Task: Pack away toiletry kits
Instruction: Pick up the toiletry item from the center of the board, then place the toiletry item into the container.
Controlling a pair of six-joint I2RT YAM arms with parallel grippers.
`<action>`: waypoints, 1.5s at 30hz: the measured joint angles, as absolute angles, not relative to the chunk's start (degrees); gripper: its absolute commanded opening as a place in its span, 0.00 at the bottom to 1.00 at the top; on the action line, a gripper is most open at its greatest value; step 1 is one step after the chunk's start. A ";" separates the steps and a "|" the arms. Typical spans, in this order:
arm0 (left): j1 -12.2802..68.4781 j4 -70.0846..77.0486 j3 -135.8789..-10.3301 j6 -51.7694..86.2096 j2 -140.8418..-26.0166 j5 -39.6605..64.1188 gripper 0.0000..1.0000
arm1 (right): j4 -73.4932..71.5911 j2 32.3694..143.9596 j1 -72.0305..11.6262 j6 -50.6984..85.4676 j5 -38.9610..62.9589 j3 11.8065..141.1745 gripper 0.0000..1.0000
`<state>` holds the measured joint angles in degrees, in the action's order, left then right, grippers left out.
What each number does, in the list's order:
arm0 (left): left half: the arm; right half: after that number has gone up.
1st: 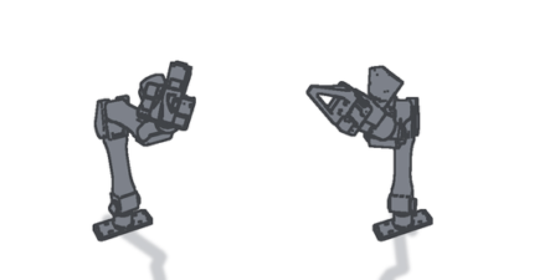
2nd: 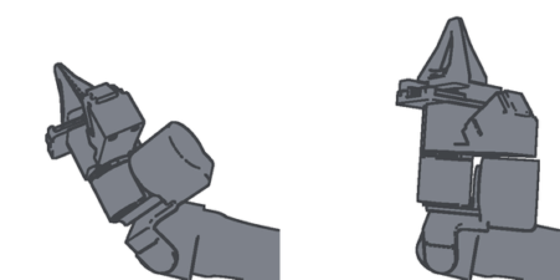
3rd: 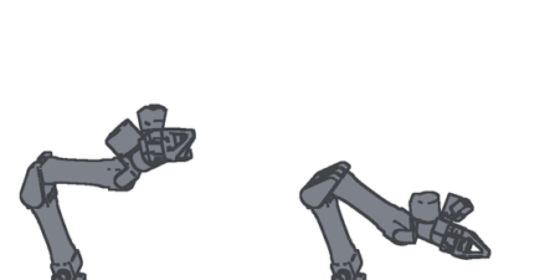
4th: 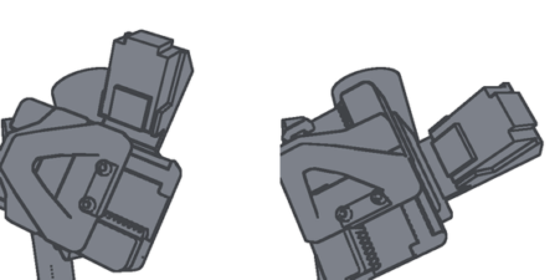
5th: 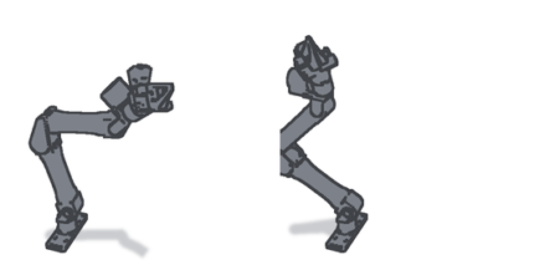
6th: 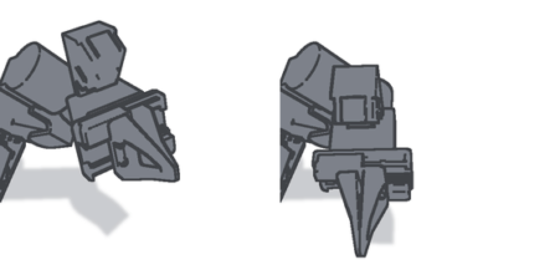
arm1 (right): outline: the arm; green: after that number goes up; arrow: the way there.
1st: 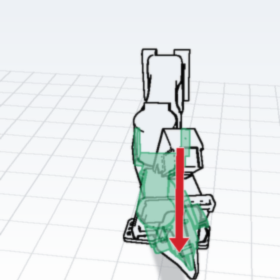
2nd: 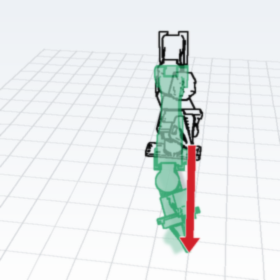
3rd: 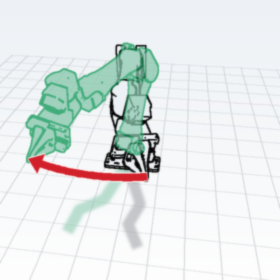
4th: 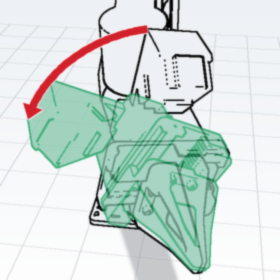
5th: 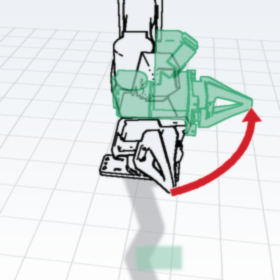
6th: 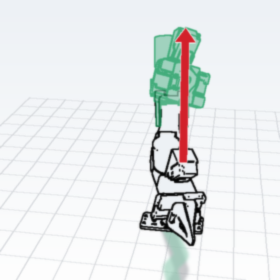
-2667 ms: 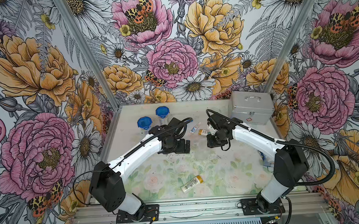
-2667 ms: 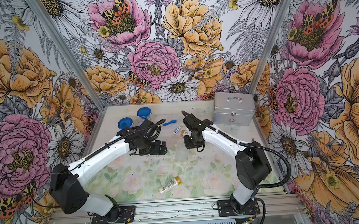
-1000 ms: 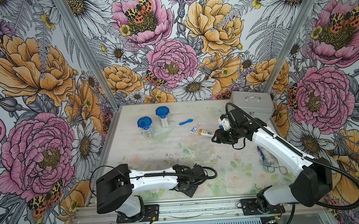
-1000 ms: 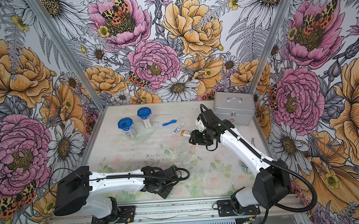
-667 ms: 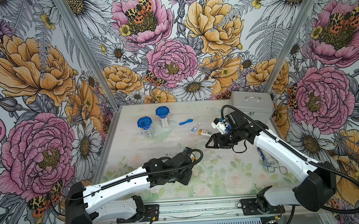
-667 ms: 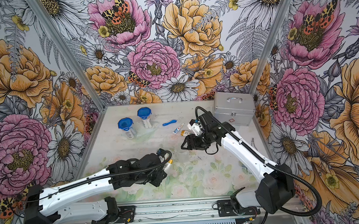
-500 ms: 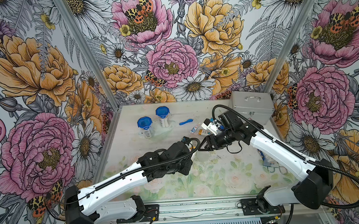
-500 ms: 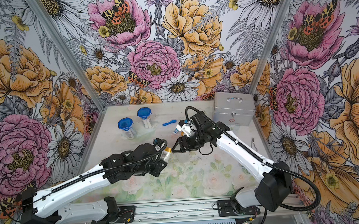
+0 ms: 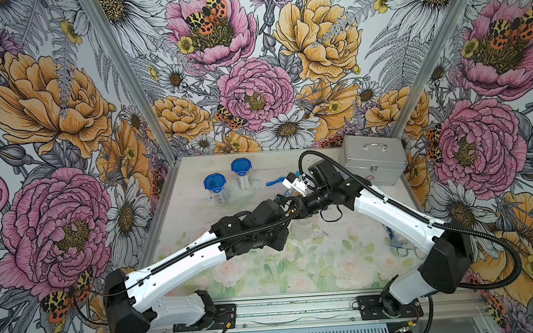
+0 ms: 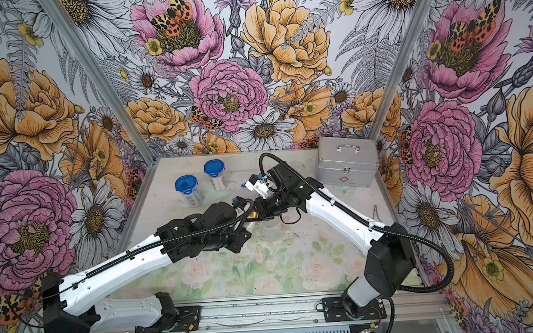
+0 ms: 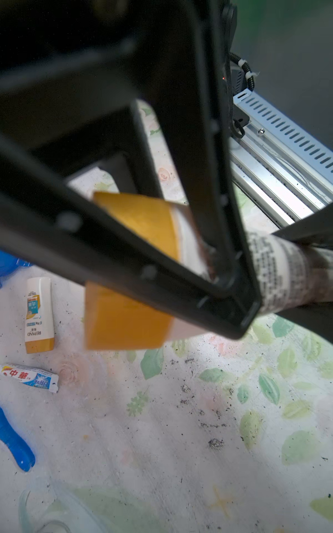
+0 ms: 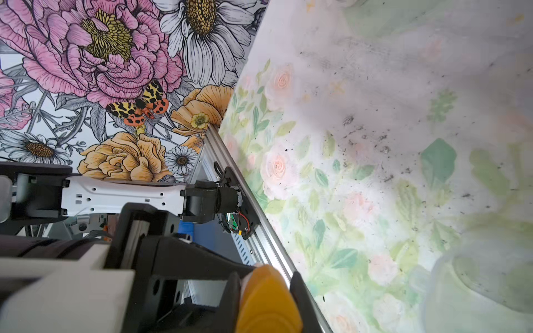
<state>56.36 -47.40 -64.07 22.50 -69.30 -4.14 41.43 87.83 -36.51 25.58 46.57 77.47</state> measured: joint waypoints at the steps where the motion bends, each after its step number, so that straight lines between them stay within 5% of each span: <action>1: 55.88 -47.24 -64.10 22.55 -69.30 -3.77 0.44 | 41.04 87.79 -36.49 25.58 46.39 77.45 0.00; 4: 54.33 -47.05 -64.07 22.98 -69.30 -3.38 0.80 | 40.88 87.59 -36.01 25.39 45.63 77.41 0.00; 6: 52.93 -46.72 -63.75 23.64 -68.95 -3.33 0.88 | 41.28 87.09 -35.51 25.17 43.62 77.34 0.00; 16: 40.88 -46.48 -55.09 27.29 -60.42 0.10 0.89 | 42.35 80.58 -32.23 22.83 23.51 76.34 0.00; 25: 39.81 -46.52 -55.48 27.73 -63.18 1.37 0.89 | 43.05 81.06 -33.17 20.38 12.58 76.34 0.00; 45: 38.37 -46.46 -59.72 27.73 -65.80 1.50 0.89 | 39.62 88.01 -39.22 14.87 3.36 69.23 0.06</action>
